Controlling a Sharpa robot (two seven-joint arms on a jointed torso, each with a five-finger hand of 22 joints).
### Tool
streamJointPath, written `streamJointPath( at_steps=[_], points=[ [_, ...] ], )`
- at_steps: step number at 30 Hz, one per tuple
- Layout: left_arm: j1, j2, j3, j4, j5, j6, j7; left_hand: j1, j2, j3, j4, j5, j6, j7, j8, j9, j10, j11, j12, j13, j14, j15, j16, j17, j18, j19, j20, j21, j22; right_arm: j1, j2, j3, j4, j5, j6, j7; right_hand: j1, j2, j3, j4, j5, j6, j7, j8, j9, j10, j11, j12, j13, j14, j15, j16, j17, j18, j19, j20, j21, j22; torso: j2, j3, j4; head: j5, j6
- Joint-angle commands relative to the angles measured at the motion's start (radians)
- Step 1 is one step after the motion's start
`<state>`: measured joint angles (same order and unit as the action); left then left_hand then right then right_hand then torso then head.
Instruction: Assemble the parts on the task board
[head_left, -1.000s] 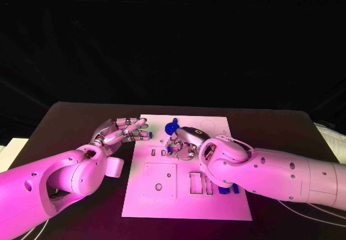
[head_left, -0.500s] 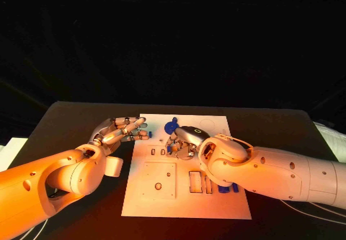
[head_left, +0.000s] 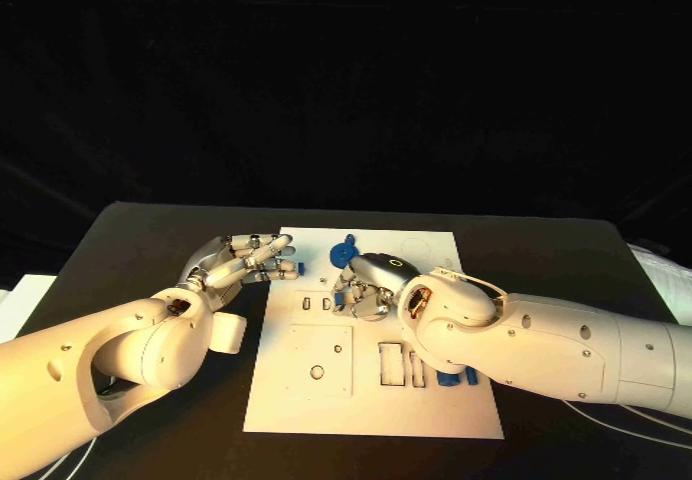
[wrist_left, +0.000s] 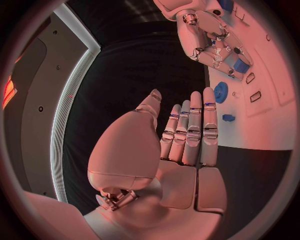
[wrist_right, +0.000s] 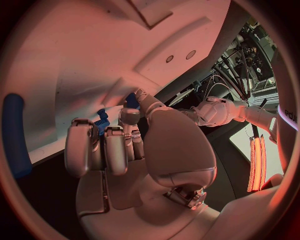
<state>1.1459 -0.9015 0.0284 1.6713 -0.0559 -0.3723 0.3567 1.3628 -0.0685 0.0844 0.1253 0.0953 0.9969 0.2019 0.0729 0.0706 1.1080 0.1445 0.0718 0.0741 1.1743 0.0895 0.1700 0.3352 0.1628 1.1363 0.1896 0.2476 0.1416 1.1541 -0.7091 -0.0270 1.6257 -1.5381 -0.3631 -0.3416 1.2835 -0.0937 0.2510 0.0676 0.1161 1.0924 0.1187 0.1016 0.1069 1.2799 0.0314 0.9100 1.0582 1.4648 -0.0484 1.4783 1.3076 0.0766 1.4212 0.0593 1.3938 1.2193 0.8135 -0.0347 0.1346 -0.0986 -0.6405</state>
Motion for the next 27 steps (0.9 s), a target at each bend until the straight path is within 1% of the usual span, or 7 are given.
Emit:
streamJointPath(
  at_steps=[1, 10, 13, 16, 19, 24, 27],
  points=[
    [0.001, 0.001, 0.001, 0.002, 0.002, 0.017, 0.000, -0.002, 0.005, -0.004, -0.005, -0.005, -0.003, 0.002, -0.004, -0.001, -0.004, 0.004, -0.005, -0.001, -0.001, 0.003, -0.007, 0.001, 0.015, -0.004, 0.003, -0.003, -0.002, -0.004, 0.000, -0.002, 0.000, -0.011, 0.018, -0.011, -0.006, -0.010, -0.011, 0.001, 0.009, -0.012, 0.000, -0.007, -0.002, -0.006, 0.001, -0.004, -0.003, 0.073, 0.007, -0.006, 0.129, -0.005, -0.006, 0.004, -0.007, -0.002, 0.000, 0.0000, -0.0007, -0.002, 0.000],
    [0.001, 0.001, 0.001, 0.001, 0.002, 0.020, -0.003, -0.001, 0.006, -0.004, -0.005, -0.005, -0.004, 0.002, -0.004, -0.001, -0.005, 0.004, -0.005, -0.001, -0.001, 0.003, -0.008, 0.002, 0.015, -0.004, 0.003, -0.004, -0.002, -0.004, 0.000, -0.002, 0.000, -0.012, -0.016, -0.012, -0.015, -0.022, -0.032, 0.009, 0.013, -0.032, 0.005, -0.020, -0.007, -0.017, 0.005, -0.023, -0.016, 0.072, 0.011, -0.012, 0.123, -0.004, -0.008, 0.007, -0.011, -0.008, 0.000, 0.0000, 0.0003, -0.002, -0.001],
    [0.001, 0.001, 0.001, 0.002, 0.002, 0.021, -0.004, -0.001, 0.006, -0.004, -0.005, -0.005, -0.004, 0.002, -0.004, -0.001, -0.005, 0.004, -0.005, -0.001, -0.001, 0.003, -0.008, 0.002, 0.015, -0.004, 0.003, -0.004, -0.002, -0.004, -0.001, -0.002, 0.003, -0.012, -0.042, -0.014, -0.032, -0.031, -0.055, 0.022, -0.014, -0.042, 0.007, -0.025, -0.009, -0.029, 0.009, -0.041, -0.030, 0.069, 0.015, -0.018, 0.116, -0.003, -0.011, 0.010, -0.014, -0.012, 0.000, -0.0001, 0.0005, -0.002, 0.001],
    [0.001, 0.001, 0.001, 0.002, 0.003, 0.022, -0.003, -0.001, 0.007, -0.004, -0.005, -0.005, -0.004, 0.002, -0.004, -0.001, -0.005, 0.004, -0.005, -0.001, -0.001, 0.003, -0.008, 0.002, 0.015, -0.004, 0.003, -0.004, -0.002, -0.004, -0.002, -0.002, 0.010, -0.011, -0.083, -0.016, -0.050, -0.042, -0.092, 0.040, -0.039, -0.056, 0.010, -0.031, -0.012, -0.052, 0.013, -0.078, -0.060, 0.065, 0.018, -0.029, 0.104, -0.001, -0.018, 0.014, -0.021, -0.023, 0.000, -0.0001, 0.0003, -0.002, 0.002],
    [0.001, 0.001, 0.001, 0.001, 0.003, 0.023, -0.003, -0.001, 0.008, -0.004, -0.006, -0.005, -0.004, 0.002, -0.004, -0.001, -0.005, 0.004, -0.006, -0.001, -0.001, 0.003, -0.008, 0.002, 0.015, -0.004, 0.003, -0.004, -0.002, -0.005, -0.004, -0.002, 0.020, -0.006, -0.133, -0.014, -0.052, -0.046, -0.125, 0.054, -0.044, -0.069, 0.014, -0.033, -0.014, -0.069, 0.017, -0.096, -0.076, 0.062, 0.022, -0.036, 0.099, 0.000, -0.020, 0.017, -0.024, -0.027, 0.000, 0.0011, -0.0008, -0.003, 0.001],
    [0.001, 0.002, 0.001, -0.002, 0.003, 0.027, -0.004, 0.000, 0.011, -0.004, -0.008, -0.005, -0.004, 0.002, -0.004, -0.001, -0.005, 0.004, -0.005, -0.001, 0.003, 0.002, -0.007, 0.005, 0.016, -0.001, 0.003, -0.003, -0.001, -0.007, -0.020, -0.002, 0.046, 0.032, -0.225, 0.012, -0.039, -0.038, -0.173, 0.076, -0.029, -0.082, 0.018, -0.031, -0.016, -0.078, 0.021, -0.093, -0.081, 0.061, 0.025, -0.042, 0.094, 0.002, -0.025, 0.021, -0.030, -0.036, 0.000, 0.0009, 0.0009, -0.002, -0.001],
    [0.001, 0.003, 0.001, -0.007, 0.001, 0.032, -0.008, 0.001, 0.015, -0.009, -0.016, -0.006, -0.003, 0.000, -0.004, 0.000, -0.004, 0.000, -0.003, 0.000, 0.031, -0.005, 0.008, 0.022, 0.018, 0.022, -0.002, 0.006, 0.004, -0.007, -0.039, 0.001, 0.073, 0.079, -0.254, 0.059, -0.032, -0.036, -0.203, 0.090, -0.019, -0.088, 0.020, -0.030, -0.017, -0.082, 0.023, -0.089, -0.083, 0.061, 0.027, -0.043, 0.094, 0.002, -0.025, 0.023, -0.031, -0.037, -0.002, 0.0015, 0.0005, -0.001, 0.000]
  ],
)
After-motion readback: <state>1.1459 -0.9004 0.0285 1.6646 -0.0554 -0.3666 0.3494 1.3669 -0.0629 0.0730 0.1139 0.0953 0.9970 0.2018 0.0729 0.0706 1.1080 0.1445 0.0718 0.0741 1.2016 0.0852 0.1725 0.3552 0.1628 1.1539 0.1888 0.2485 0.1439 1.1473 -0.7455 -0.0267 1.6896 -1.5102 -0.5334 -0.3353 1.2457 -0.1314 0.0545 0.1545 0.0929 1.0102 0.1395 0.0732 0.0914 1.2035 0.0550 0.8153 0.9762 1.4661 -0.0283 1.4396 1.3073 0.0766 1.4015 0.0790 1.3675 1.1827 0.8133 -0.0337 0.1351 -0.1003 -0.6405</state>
